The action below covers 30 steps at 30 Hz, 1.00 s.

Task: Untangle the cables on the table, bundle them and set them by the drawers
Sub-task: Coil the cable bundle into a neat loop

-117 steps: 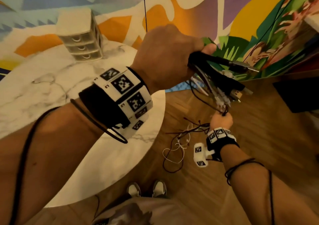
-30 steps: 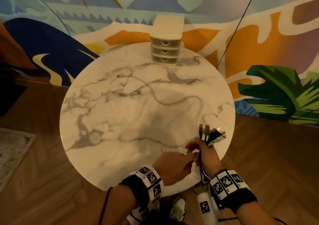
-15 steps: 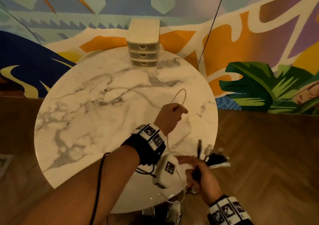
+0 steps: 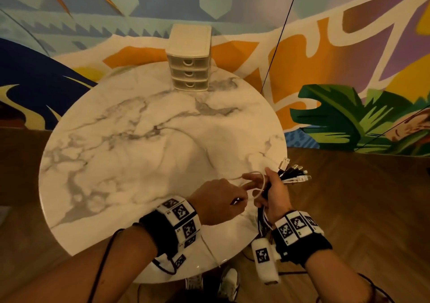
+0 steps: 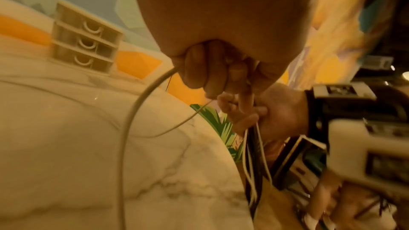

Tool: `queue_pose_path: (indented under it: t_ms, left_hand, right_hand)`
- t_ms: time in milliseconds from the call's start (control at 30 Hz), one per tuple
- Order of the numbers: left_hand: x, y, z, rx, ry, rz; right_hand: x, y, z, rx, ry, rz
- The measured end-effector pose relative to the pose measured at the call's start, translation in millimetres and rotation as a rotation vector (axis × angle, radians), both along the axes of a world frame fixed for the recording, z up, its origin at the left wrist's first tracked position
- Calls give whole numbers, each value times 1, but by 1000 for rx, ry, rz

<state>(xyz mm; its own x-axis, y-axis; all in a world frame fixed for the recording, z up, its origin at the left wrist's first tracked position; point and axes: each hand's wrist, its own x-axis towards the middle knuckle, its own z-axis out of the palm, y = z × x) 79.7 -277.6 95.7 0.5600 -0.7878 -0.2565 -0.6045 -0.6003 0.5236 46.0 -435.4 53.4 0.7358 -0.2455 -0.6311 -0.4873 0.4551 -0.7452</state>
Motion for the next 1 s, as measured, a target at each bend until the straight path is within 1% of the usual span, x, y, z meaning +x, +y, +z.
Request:
queue_pose_path:
  t_ms: [100,133,167,200,233,267,300,333,367,400,433,467,500,533,567,633,667,700,767,833,867,900,933,967,1000]
  left_hand:
    - [-5,7,-7,132,-21,-115]
    - [-5,9,-10,147,14,-122]
    - [-5,10,-14,130,94,-96]
    - [-3,9,-18,59,233,-11]
    - [0,6,-21,-51,426,134]
    - [4,1,-22,-183,633,312]
    - [9,-5,-22,-318,801,490]
    - [15,-12,-20,-448,916,638]
    - [20,-20,-16,-559,990,757]
    - [27,-27,-12,-643,1018,856]
    - [32,-33,-6,-685,983,927]
    - [36,-37,0,-694,905,963]
    - [37,-40,4,-676,818,962]
    - [35,-41,8,-636,742,925]
    - [30,-42,12,-584,681,854]
    - [12,-39,18,-431,540,648]
    - [3,-37,20,-340,448,532]
    - [-4,-34,21,-264,371,433]
    - [-13,-28,20,-165,294,303]
    - [-18,-21,14,-82,271,230]
    - [-19,-17,12,-54,283,192]
    - [-20,-14,10,-47,329,170]
    - [-19,-11,9,-76,412,186]
    - [-16,-10,8,-147,504,252]
    - [-11,-10,9,-246,575,356]
  right_hand:
    - [3,-4,3,106,-36,6]
    - [3,-4,4,133,-46,10]
    - [2,-3,7,150,-54,17]
    - [0,0,8,147,-62,24]
    - [-3,3,11,129,-72,34]
    - [-6,7,14,90,-76,47]
    - [-9,13,18,43,-75,69]
    - [-13,18,19,5,-78,93]
    - [-17,23,22,-17,-89,121]
    - [-23,27,22,-40,-96,154]
    - [-28,31,24,-66,-92,186]
    - [-33,33,26,-90,-86,210]
    - [-36,34,27,-106,-91,217]
    - [-37,32,26,-114,-113,204]
    - [-35,28,25,-110,-129,164]
    - [-24,15,23,-59,-108,29]
    - [-16,6,23,-28,-97,7]
    - [-8,-1,27,-4,-94,33]
    - [6,-11,38,14,-108,130]
    - [17,-17,44,-3,-123,154]
    - [19,-17,45,-1,-130,140]
    - [20,-16,46,13,-141,127]
    - [18,-14,47,22,-150,124]
    - [15,-10,48,17,-154,133]
    - [9,-5,48,-5,-155,153]
